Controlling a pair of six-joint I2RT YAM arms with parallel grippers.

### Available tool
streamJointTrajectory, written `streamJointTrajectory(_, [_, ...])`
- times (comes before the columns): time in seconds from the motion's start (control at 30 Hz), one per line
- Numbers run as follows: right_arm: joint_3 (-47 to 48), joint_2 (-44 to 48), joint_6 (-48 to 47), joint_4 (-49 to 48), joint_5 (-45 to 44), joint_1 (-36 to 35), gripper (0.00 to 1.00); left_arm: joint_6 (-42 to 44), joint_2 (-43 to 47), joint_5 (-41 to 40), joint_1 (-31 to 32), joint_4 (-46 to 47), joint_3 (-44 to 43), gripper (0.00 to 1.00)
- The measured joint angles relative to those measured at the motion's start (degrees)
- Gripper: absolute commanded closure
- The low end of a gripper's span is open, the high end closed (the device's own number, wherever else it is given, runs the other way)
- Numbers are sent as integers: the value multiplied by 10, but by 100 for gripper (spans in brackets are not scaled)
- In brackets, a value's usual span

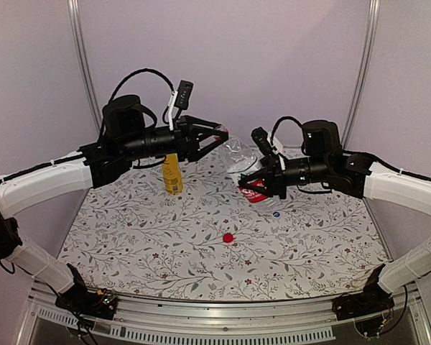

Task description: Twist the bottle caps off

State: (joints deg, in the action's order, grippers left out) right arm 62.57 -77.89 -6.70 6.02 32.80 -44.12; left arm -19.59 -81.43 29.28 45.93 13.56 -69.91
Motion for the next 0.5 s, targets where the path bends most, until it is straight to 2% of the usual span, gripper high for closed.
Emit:
streamJointTrajectory(0.23, [0, -2, 0, 0, 4, -2, 67, -2, -9, 22, 0, 4, -3, 54])
streamJointTrajectory(0.43, [0, -2, -2, 0, 5, -5, 65, -2, -22, 38, -1, 3, -8, 66])
streamJointTrajectory(0.5, [0, -2, -3, 0, 5, -5, 62, -2, -25, 42, -1, 2, -10, 76])
